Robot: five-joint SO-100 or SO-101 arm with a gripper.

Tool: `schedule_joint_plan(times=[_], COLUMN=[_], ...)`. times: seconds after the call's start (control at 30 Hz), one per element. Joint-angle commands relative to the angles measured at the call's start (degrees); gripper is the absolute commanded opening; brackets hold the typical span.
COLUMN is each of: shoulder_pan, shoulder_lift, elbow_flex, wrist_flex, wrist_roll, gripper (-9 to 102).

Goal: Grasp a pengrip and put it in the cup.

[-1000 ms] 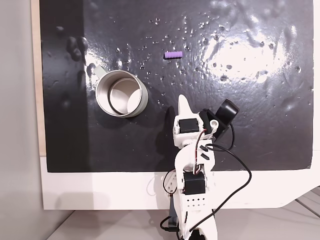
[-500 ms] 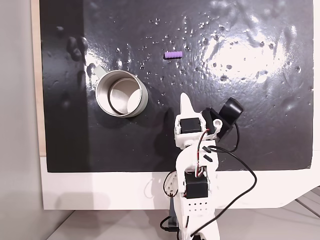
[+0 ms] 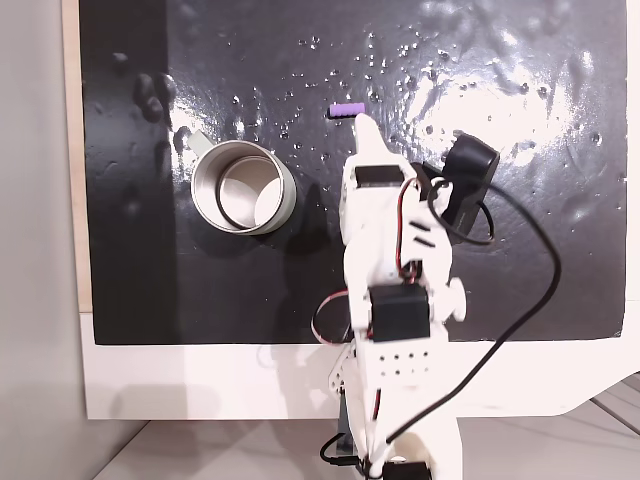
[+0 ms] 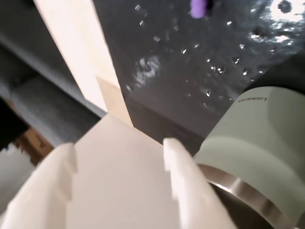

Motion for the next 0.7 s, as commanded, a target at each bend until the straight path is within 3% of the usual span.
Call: schedule_joint_plan(times=[0.0, 0.3, 0.47, 0.67], shoulder_pan=[-0.7, 2.9, 3.16, 3.08], shoulder_lift=[-8.35, -35.24, -53.35, -61.17], elbow_flex=[-12.39, -41.13, -66.27, -72.16], wrist_flex=[5.45, 21.62, 34.37, 34.19], wrist_roll=[3.25, 9.93, 11.34, 11.34], gripper=[20, 20, 20, 20])
